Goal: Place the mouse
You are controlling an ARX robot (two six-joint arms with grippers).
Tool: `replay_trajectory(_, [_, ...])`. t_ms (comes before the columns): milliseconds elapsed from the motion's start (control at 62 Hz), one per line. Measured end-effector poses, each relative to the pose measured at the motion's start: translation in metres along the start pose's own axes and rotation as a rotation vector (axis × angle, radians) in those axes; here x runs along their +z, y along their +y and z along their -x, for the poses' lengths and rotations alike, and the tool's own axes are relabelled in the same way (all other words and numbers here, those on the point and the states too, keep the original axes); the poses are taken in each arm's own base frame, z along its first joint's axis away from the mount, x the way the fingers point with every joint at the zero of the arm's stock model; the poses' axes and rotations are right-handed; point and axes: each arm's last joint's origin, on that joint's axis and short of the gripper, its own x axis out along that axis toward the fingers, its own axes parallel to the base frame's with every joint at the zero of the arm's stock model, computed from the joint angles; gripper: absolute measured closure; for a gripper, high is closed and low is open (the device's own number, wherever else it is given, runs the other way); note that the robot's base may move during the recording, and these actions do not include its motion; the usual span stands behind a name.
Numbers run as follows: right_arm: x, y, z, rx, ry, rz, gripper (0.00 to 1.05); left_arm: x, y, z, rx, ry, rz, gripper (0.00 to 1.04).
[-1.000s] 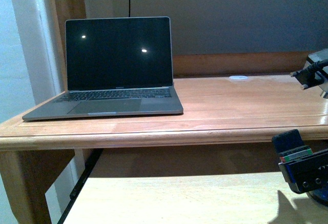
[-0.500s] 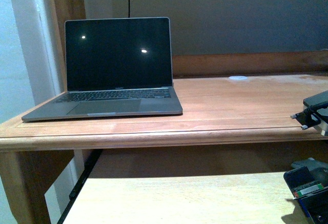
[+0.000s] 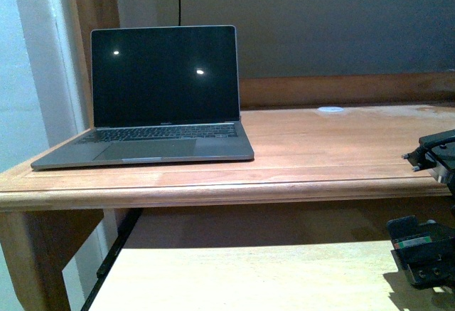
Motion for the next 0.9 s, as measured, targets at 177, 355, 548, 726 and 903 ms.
replay_trajectory(177, [-0.001,-0.006,0.006,0.029,0.023,-0.037,0.46,0.000,0.000,0.000,0.000,0.000,0.000,0.89])
replay_trajectory(355, [0.003,-0.020,0.033,0.089,0.012,-0.071,0.49,0.000,0.000,0.000,0.000,0.000,0.000,0.63])
replay_trajectory(548, [0.048,-0.038,0.086,0.129,-0.132,-0.134,0.49,0.000,0.000,0.000,0.000,0.000,0.000,0.30])
replay_trajectory(726, [0.116,-0.008,0.086,0.093,-0.238,-0.154,0.49,0.000,0.000,0.000,0.000,0.000,-0.001,0.08])
replay_trajectory(903, [0.152,0.047,0.049,0.051,-0.234,-0.119,0.49,0.000,0.000,0.000,0.000,0.000,0.000,0.08])
